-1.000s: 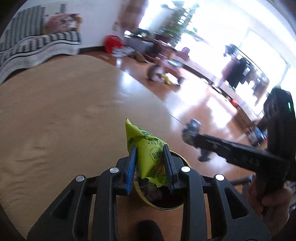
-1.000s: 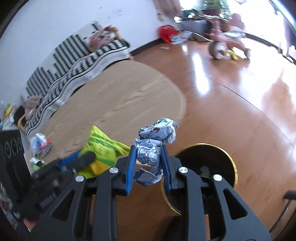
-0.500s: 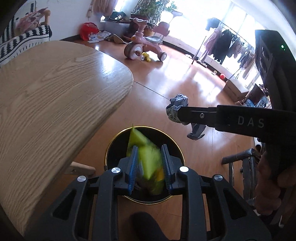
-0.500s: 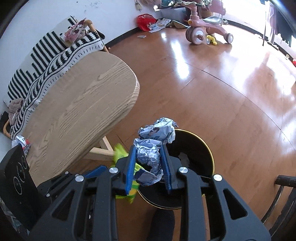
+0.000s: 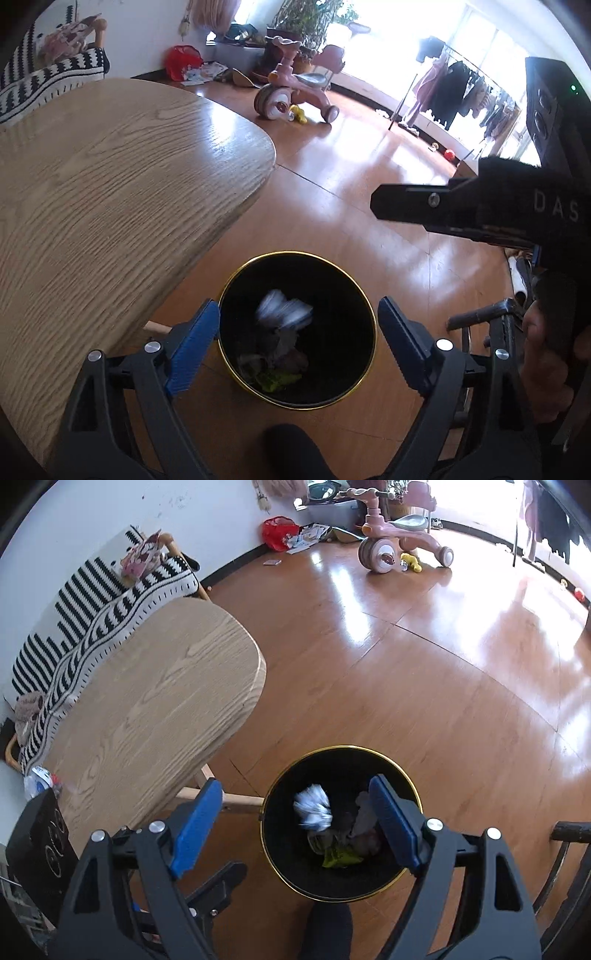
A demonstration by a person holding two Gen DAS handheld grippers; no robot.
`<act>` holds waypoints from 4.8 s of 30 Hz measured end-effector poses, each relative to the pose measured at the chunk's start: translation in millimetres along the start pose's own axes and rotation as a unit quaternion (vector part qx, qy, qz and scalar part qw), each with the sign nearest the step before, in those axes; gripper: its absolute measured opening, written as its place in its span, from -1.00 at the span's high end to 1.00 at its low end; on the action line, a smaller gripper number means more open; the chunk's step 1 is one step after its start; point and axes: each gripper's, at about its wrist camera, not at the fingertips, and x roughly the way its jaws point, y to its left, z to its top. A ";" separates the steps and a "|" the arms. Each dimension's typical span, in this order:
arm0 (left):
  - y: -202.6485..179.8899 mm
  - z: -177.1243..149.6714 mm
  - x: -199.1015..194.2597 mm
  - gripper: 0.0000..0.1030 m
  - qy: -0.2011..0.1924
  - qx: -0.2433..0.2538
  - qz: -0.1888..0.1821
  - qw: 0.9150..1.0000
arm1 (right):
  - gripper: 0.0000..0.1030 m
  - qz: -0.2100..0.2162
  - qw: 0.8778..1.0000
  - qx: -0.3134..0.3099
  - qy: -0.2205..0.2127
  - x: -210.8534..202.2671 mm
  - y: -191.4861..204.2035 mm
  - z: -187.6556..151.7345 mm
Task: Collect trash
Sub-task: 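Carry the wrapper and popcorn bag to the black bin and open both tools, then grasp the green box with the right tool while the left grasps the green toy piece, then carry the green box and green piece over the black bin and open both tools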
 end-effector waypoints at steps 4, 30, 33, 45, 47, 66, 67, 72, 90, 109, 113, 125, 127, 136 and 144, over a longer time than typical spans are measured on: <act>2.5 0.6 -5.8 -0.65 -0.001 0.000 -0.001 1.000 | -0.54 -0.003 1.000 -0.001 -0.010 -3.8 0.6 1.2; 231.3 -86.0 -285.6 -0.74 -0.093 -0.101 0.259 0.956 | -0.59 0.203 0.960 -0.192 0.010 10.6 340.4 -31.3; 258.6 -112.5 -312.0 -0.74 -0.084 -0.118 0.281 0.949 | -0.59 0.227 0.947 -0.226 0.027 18.8 390.8 -54.9; 310.2 -172.8 -308.5 -0.74 -0.013 -0.128 0.265 0.956 | -0.69 0.241 0.899 -0.351 0.099 66.2 523.8 -138.0; 321.1 -176.0 -306.5 -0.74 -0.017 -0.145 0.258 0.955 | -0.69 0.231 0.895 -0.367 0.106 77.3 536.1 -146.8; 310.7 -177.2 -301.3 0.69 -0.041 -0.154 0.223 0.962 | 0.58 0.220 0.869 -0.430 0.106 97.0 568.5 -175.6; 308.6 -177.0 -301.5 0.69 -0.040 -0.153 0.222 0.962 | 0.58 0.221 0.868 -0.434 0.100 92.4 568.1 -176.0; 301.7 -174.6 -303.0 0.69 -0.039 -0.153 0.216 0.964 | 0.59 0.226 0.869 -0.431 0.086 78.3 563.5 -170.1; 258.5 -114.0 -293.2 0.69 -0.066 -0.120 0.199 0.970 | 0.59 0.314 0.890 -0.326 0.041 -3.2 440.6 -79.8; 112.7 -4.1 -140.9 0.69 -0.077 -0.050 0.084 0.992 | 0.59 0.095 0.983 -0.146 -0.061 -45.0 117.9 -3.2; 83.1 5.5 -104.9 0.69 -0.066 -0.033 0.055 0.996 | 0.58 0.053 0.993 -0.095 -0.052 -38.3 53.4 0.9; 23.9 0.4 -12.4 0.69 -0.006 0.024 0.014 1.000 | 0.58 -0.034 0.996 -0.029 0.076 20.3 -41.3 -8.9; 19.9 -0.6 -1.5 0.69 0.002 0.027 0.013 1.000 | 0.58 -0.035 0.996 -0.028 0.079 20.4 -44.5 -10.3; 14.2 1.3 17.4 0.69 0.015 0.029 0.010 0.999 | 0.58 -0.036 0.996 -0.023 0.077 22.1 -37.6 -6.7; 13.7 3.0 21.7 0.60 0.020 0.034 0.012 0.999 | 0.34 -0.042 0.996 -0.012 0.073 19.8 -33.3 -6.8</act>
